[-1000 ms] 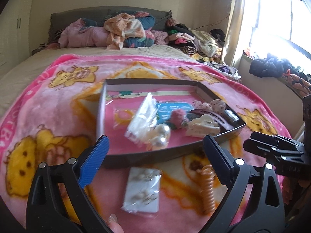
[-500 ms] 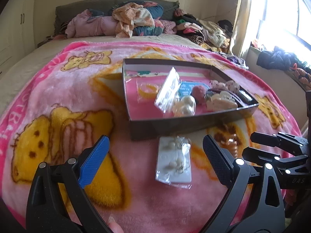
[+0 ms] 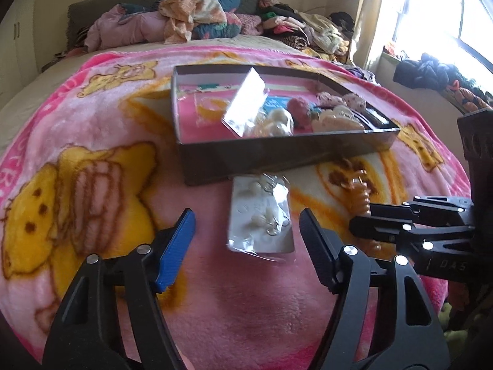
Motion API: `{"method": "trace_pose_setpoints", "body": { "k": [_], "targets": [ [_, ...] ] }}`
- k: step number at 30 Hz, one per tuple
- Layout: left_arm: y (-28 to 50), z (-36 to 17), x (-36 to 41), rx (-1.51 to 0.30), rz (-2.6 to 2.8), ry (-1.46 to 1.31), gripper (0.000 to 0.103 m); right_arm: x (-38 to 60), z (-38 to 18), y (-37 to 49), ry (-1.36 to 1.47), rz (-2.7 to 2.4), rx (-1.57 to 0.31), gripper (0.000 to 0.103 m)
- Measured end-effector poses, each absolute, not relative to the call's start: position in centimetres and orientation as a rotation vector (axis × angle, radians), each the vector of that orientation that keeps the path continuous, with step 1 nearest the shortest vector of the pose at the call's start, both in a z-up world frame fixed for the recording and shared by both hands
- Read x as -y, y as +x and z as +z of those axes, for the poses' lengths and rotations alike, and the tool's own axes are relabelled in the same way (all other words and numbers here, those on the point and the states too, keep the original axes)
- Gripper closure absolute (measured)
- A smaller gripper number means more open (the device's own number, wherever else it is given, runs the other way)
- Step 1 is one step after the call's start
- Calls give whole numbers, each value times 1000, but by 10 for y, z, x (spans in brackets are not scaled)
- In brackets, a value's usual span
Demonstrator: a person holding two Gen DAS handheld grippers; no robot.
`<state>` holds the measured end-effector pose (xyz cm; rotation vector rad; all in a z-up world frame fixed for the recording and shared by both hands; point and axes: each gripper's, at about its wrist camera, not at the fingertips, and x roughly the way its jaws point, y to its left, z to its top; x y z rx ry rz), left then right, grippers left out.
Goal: Organize jewelry
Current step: 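Grasp the peach spiral hair tie with the right tool while the left tool grasps the earring card, then carry the earring card and spiral hair tie into the box with both tools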
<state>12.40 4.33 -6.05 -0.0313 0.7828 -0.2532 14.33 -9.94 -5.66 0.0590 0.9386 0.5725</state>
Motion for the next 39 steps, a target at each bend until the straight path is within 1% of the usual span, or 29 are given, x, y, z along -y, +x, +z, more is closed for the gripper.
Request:
{"method": "trace_pose_setpoints", "body": {
  "k": [2,4,5,6,13,26,39],
  "targets": [
    [125,-62,-41,-786,-262,-30,49,100,-56,142,56,573,-932,80],
    [126,-64,-39,-787,-262,-23,62,105,-55,141,68,571,-927,81],
    [126,-65,-38,-790,-263,-21,66,105,-55,141,74,570,-926,83],
    [127,-65,-38,-792,-266,-21,69,107,-54,141,78,569,-923,84],
    [124,-61,-30,-786,-286,-9,72,121,-48,138,116,556,-902,86],
    [119,-33,-6,-716,-355,-3,72,160,-30,128,202,523,-842,86],
    [133,-11,17,-653,-404,-17,72,195,-13,136,272,462,-788,86]
  ]
}}
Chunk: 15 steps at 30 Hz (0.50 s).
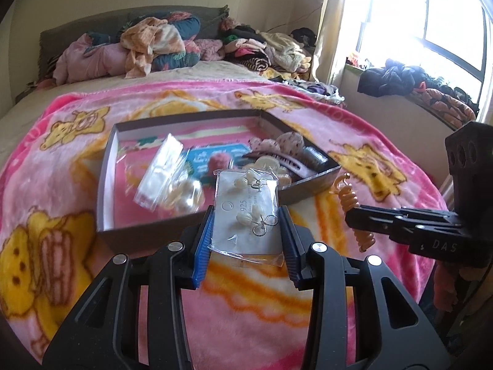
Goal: Organize jewelry
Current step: 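Carry the earring card and spiral hair tie into the box with both tools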
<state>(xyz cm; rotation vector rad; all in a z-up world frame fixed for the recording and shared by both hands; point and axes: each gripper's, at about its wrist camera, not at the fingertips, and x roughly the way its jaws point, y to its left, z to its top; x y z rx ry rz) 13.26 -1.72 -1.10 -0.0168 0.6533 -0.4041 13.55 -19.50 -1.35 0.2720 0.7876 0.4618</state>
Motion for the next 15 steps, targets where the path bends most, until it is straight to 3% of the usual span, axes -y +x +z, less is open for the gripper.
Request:
{"method": "trace_pose_setpoints", "body": {
  "k": [15],
  "targets": [
    [170,-4,36,-615,-405,-54,72,212,5,160,271,399,-731,86]
  ]
}}
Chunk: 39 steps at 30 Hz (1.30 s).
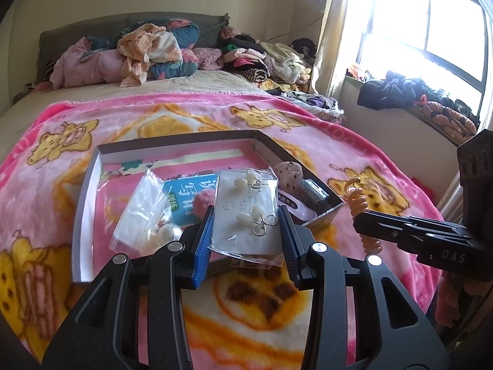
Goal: Organize jewelry
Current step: 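Carry the earring card and spiral hair tie into the box with both tools, then open both tools to release the earring card and spiral tie in the box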
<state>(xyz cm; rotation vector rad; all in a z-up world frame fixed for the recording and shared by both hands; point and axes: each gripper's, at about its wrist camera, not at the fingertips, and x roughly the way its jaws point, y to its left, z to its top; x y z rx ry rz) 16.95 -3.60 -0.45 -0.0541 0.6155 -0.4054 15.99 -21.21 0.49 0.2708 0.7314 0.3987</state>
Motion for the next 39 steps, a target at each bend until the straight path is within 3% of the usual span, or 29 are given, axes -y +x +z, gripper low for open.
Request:
{"method": "trace_pose_setpoints", "body": {
  "k": [20,39],
  "targets": [
    [204,-16,34,-638,-356,-89,72,210,13,213,236,358,-733,86],
    [225,-34,17,-704,-291,-141,70,183,-20,251,145,351,-835,84]
  ]
}}
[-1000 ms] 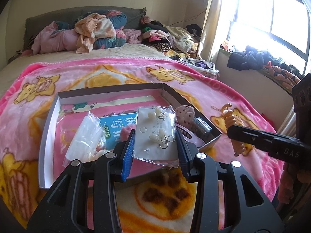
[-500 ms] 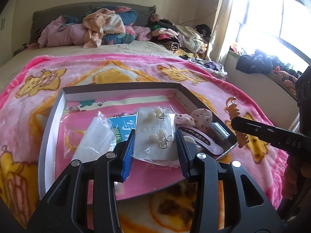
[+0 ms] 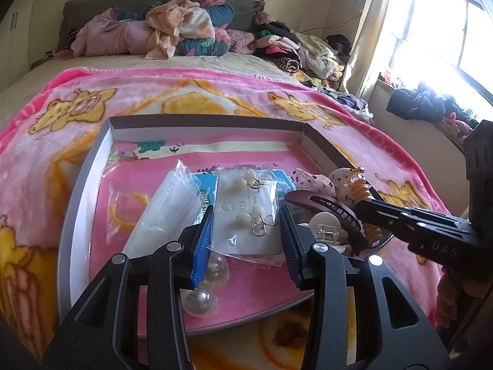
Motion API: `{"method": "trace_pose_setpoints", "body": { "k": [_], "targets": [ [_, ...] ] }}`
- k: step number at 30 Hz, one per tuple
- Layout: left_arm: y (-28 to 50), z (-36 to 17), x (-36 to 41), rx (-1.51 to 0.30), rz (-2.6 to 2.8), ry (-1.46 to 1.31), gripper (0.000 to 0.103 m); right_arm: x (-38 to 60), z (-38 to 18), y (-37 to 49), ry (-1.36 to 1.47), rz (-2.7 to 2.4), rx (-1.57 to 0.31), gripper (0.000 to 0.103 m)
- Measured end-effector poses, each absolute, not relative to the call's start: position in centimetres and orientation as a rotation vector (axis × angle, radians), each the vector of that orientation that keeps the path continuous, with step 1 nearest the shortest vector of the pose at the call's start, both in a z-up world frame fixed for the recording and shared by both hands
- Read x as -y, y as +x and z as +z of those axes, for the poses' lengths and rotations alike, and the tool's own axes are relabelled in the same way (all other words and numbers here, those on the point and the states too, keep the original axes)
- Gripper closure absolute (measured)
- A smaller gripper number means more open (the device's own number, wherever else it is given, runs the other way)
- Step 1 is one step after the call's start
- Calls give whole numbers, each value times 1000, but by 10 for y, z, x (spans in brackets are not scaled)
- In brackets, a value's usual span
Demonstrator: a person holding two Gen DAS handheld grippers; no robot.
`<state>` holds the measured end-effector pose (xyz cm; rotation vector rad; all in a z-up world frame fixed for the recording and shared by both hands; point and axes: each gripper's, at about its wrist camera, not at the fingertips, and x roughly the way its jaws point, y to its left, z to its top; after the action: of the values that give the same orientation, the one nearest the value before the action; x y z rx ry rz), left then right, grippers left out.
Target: Organize jewelry
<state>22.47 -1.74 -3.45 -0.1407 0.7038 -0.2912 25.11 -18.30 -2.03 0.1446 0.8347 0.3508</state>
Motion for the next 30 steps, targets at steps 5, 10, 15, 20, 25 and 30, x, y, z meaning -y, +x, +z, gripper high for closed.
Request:
{"method": "trace_pose_setpoints", "body": {
  "k": [5,10,15,20,25,30],
  "targets": [
    [224,-34,17,-704,-291,-136,62,188,-25,249,166,351,-840,77],
    [218,-31,19,-699,-291,-120,46,194,-19,236,168,348,-804,61],
    [206,-24,21,-680,-289,-107,34,201,-9,213,128,316,-733,30],
    [191,-17,22,-660,-279,-92,22,209,5,193,122,310,-665,21],
    [173,-7,22,-627,-258,-90,12,214,18,172,113,316,-612,9],
    [154,3,22,-599,-245,-85,12,215,30,145,86,299,-518,7]
  ]
}}
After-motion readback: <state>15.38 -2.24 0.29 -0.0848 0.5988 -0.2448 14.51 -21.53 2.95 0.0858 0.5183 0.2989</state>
